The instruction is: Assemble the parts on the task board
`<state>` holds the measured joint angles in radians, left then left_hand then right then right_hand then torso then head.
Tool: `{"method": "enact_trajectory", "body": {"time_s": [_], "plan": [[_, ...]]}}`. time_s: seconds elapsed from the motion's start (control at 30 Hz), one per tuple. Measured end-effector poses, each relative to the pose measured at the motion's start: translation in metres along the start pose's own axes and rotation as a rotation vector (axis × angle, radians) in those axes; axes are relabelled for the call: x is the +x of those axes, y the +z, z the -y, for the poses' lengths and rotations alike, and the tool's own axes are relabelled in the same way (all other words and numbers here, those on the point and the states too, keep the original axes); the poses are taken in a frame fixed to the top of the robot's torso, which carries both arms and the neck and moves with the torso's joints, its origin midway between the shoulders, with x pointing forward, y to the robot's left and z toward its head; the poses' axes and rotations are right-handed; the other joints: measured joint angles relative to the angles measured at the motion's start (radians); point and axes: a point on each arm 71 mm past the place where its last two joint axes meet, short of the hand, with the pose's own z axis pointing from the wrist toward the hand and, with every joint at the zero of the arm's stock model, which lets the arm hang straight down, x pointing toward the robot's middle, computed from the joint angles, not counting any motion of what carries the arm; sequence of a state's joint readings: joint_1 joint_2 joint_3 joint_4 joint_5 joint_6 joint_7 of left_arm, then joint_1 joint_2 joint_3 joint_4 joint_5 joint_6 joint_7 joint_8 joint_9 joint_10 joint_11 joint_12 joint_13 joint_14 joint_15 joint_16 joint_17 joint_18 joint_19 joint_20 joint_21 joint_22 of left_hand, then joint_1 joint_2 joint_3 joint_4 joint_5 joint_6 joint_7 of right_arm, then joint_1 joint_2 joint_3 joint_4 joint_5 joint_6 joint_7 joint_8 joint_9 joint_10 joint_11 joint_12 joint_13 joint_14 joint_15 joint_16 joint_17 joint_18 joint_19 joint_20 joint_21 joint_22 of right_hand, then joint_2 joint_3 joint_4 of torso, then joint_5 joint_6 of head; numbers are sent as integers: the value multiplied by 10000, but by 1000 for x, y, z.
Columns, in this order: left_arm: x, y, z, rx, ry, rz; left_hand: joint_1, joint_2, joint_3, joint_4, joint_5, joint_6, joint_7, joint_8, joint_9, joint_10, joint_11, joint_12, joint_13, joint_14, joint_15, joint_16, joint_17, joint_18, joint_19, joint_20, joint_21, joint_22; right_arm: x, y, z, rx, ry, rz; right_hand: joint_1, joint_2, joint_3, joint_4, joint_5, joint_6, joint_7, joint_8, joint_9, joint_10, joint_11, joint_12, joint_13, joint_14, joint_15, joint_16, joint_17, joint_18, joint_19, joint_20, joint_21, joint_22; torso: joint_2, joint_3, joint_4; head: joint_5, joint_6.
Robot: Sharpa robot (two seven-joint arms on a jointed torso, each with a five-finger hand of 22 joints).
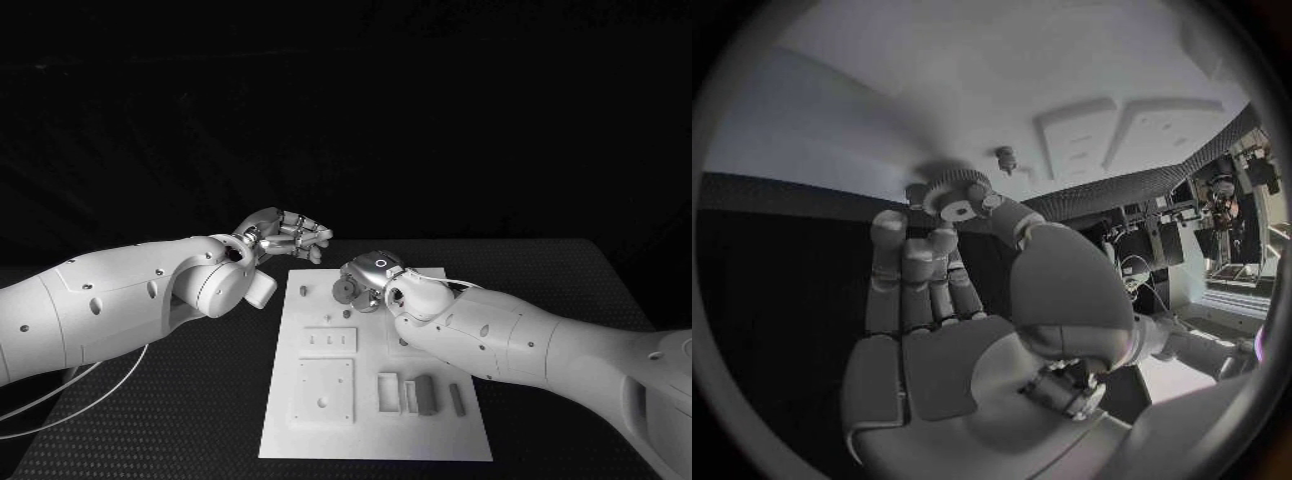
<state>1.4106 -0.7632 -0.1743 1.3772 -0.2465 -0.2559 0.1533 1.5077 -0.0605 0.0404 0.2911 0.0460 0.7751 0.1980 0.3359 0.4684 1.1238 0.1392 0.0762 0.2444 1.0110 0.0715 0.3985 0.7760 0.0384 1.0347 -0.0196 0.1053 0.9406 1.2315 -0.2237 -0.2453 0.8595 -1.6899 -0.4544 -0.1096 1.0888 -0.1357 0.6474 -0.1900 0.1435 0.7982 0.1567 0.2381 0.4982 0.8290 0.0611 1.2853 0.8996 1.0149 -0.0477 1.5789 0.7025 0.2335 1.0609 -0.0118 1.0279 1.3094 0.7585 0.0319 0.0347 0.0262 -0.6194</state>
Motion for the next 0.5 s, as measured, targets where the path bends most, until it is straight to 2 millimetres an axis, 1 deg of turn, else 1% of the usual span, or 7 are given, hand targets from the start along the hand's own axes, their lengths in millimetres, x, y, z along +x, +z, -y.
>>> {"method": "enact_trajectory", "body": {"time_s": [0.1,0.27,0.5], "plan": [[0,0,0,-1,1,3,0,0,0,0,0,0,0,0,0,0,0,0,0,0,0,-38,0,-2,0,0,0,10,0,0,0,13,29,-17,41,-40,0,0,0,-12,12,-26,-31,-17,17,0,-8,-37,38,-1,4,-3,-14,15,-38,0,0,0,1,1,-11],[0,0,0,0,3,1,0,0,0,0,0,0,0,0,-1,0,0,0,8,0,0,-38,-1,-3,0,0,0,10,1,0,0,21,85,-61,41,-40,0,0,0,-15,15,-99,-78,-17,17,0,-24,-38,37,-1,11,-4,-15,15,-38,0,0,-1,2,2,-23],[1,1,0,3,5,-8,0,0,0,0,0,0,0,0,-2,0,0,0,8,0,0,-38,9,8,0,0,-39,9,1,0,-1,37,133,-135,41,-40,-13,13,0,-16,16,-100,-90,-16,16,0,-24,-38,37,-1,20,-4,-16,17,-38,0,0,-3,1,-12,-41]]}}
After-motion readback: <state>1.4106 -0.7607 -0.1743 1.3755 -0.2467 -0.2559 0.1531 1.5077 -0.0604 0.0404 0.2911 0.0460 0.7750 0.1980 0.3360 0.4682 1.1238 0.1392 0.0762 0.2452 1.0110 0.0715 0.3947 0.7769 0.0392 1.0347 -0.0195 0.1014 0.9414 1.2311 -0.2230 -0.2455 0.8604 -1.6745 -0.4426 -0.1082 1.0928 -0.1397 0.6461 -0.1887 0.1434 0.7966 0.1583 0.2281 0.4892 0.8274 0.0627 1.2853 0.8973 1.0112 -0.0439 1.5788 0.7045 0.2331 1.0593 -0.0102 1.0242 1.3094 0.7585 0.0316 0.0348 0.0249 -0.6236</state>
